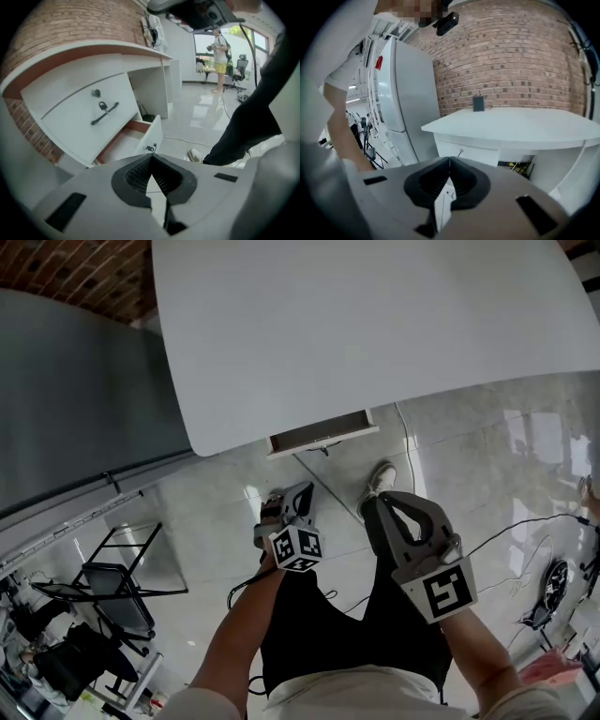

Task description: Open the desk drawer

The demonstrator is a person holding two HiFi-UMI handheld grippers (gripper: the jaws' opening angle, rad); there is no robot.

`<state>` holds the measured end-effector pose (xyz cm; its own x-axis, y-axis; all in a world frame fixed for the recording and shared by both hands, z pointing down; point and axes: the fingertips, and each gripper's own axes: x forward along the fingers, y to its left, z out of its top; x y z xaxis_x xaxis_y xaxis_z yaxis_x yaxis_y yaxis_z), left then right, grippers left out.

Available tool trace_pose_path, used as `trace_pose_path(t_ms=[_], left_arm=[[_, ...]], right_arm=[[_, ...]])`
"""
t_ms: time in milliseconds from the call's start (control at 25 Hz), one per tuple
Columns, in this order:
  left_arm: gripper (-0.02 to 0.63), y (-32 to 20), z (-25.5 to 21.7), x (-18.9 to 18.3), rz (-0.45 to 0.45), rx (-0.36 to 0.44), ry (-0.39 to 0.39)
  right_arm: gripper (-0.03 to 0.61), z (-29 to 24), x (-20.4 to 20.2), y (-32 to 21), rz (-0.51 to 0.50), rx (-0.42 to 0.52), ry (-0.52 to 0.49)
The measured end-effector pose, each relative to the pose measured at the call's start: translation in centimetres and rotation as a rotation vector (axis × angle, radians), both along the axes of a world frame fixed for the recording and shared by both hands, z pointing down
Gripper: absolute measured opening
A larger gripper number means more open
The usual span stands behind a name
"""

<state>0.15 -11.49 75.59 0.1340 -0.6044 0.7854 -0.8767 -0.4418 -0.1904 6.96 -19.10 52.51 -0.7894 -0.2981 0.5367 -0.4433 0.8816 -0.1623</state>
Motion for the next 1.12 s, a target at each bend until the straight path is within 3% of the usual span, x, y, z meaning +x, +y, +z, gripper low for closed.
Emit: trace_pose_path(t_ms=[240,600,760,920,1120], left_arm=[[0.003,1.8,-10.1,-2.2,-0.098,0.069,0.101],[0.003,2.9,-25.3,-2.9,-0.162,0.269,0.293],[0.003,1.8,-31.3,-0.7,-0.24,0.348,0.39],[0.003,-0.3,-36.2,1.5,-0.27,0.452,0.401],[0.003,-1.7,-40.8,0.3,-0.438,0.57,0.387]], right_arm=[[0.015,-7.0,-1.5,1.8,-0.003,0.062,0.023],[0.015,-15.5,-1.7,5.9,0.043,0.185,0.076],[0.015,-18.1,-3.3,7.5,-0.08,0.219,0.027],[0.015,-21.2,-3.0,5.4,-0.194,0.262,-0.078],[0.015,-24.1,-1.1,2.7,-0.293,0.285,-0.169]])
